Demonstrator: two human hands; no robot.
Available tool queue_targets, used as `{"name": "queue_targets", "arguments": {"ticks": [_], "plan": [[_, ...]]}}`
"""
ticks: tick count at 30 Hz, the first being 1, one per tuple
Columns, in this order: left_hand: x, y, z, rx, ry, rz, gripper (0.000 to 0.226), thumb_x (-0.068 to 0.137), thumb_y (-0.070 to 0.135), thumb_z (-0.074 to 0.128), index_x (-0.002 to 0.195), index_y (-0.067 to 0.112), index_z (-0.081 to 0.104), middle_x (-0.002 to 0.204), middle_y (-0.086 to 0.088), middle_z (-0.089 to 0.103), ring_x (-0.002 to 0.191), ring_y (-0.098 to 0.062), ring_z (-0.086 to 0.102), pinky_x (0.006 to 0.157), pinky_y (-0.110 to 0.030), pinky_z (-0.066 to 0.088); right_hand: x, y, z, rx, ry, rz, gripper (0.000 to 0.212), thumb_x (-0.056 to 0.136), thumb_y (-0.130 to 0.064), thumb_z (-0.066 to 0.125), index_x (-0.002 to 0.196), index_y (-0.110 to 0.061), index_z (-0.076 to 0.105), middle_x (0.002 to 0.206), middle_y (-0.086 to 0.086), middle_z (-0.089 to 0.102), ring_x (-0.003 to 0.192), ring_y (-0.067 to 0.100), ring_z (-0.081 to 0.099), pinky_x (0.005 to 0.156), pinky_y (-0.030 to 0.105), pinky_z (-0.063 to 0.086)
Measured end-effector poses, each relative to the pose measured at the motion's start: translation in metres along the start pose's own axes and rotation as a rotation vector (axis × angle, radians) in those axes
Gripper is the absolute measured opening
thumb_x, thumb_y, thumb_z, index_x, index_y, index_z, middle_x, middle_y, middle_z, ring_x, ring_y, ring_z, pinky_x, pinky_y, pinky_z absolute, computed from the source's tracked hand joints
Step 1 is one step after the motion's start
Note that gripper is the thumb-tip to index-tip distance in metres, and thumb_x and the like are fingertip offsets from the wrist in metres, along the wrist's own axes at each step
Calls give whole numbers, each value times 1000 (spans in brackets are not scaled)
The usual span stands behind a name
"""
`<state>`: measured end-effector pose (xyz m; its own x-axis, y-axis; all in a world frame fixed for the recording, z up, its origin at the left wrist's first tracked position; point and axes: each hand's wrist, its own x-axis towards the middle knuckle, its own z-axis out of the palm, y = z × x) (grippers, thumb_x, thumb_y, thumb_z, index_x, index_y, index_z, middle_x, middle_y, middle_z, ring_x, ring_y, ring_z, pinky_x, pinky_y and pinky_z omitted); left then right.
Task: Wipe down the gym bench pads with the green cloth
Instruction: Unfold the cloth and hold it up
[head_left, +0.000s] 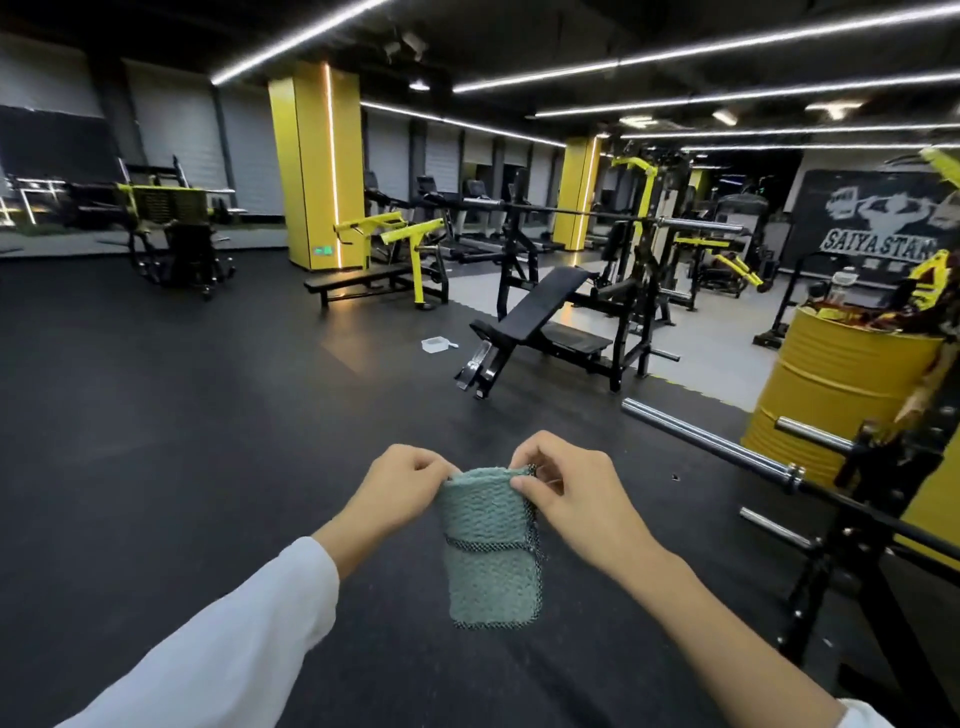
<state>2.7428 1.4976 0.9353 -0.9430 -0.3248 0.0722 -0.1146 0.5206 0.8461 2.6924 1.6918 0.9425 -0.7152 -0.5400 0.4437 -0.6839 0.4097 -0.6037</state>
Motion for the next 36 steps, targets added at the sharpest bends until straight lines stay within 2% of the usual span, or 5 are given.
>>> {"name": "queue_targets", "arguments": {"ticks": [7,14,18,30,36], "plan": [[120,-20,-75,24,-113,39,20,77,12,67,62,21,75,68,-2,73,60,-9,58,65,-29,54,112,19,42,-20,54,73,18,86,-13,70,81,-27,59,72,-4,65,63,7,55,63,17,44],[234,-42,-99,-87,-178,135,23,88,2,59,87,18,75,78,-5,72,65,-7,60,53,-19,49,208,56,73,-23,92,146,13,86,-14,70,84,-24,63,78,-4,68,72,13,63,71,26,51],[304,-57,-93,-202,-233,202,27,94,-4,49,97,12,71,96,-15,69,80,-10,65,62,-23,57,270,92,85,-26,100,146,14,86,-14,71,83,-26,63,80,-8,68,75,10,64,73,24,51],[566,-71,-108,-138,-238,304,13,85,16,74,98,19,72,96,-4,75,91,-17,70,84,-28,55,516,212,105,-10,68,90,14,86,-13,69,83,-26,63,87,-5,70,82,12,66,82,30,52],[694,-109,-127,-141,-178,320,22,81,2,74,94,20,72,93,-3,75,89,-18,71,89,-36,55,642,262,149,49,60,104,15,84,-9,71,82,-23,64,86,-7,69,82,10,65,82,25,52]]}}
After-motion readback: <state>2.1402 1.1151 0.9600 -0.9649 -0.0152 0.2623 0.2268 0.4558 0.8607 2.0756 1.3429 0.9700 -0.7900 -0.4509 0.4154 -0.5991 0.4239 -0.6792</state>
